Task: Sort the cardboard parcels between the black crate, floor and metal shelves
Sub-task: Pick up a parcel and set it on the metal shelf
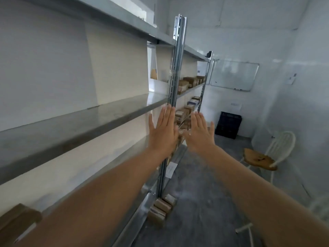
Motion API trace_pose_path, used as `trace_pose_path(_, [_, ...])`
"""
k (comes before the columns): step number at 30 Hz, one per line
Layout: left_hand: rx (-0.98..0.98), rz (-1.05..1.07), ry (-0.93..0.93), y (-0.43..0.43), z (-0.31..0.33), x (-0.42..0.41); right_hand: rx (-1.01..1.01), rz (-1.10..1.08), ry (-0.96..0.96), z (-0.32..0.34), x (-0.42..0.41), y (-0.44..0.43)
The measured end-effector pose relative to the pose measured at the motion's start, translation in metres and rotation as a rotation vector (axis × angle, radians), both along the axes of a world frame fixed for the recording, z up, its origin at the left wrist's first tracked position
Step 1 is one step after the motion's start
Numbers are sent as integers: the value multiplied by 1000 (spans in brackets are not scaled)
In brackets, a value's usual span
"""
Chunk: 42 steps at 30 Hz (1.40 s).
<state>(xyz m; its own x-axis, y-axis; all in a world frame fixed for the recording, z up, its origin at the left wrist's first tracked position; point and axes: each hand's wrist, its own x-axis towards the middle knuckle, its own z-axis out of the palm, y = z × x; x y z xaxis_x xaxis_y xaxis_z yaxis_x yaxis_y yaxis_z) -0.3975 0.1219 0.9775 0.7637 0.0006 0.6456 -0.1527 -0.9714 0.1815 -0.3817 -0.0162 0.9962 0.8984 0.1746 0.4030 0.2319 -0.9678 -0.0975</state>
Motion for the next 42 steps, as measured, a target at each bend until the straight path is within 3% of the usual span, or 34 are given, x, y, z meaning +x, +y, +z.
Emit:
trace_pose_path(14, [11,-120,210,21,-91,69,-7,-106,271,-103,41,24])
trace_pose_path(30, [119,-60,327,-94,-130,169,129,-41,312,-153,166,-98])
trace_pose_path(42, [32,57,429,-183,-192,233,161,-23,440,-224,235,-188])
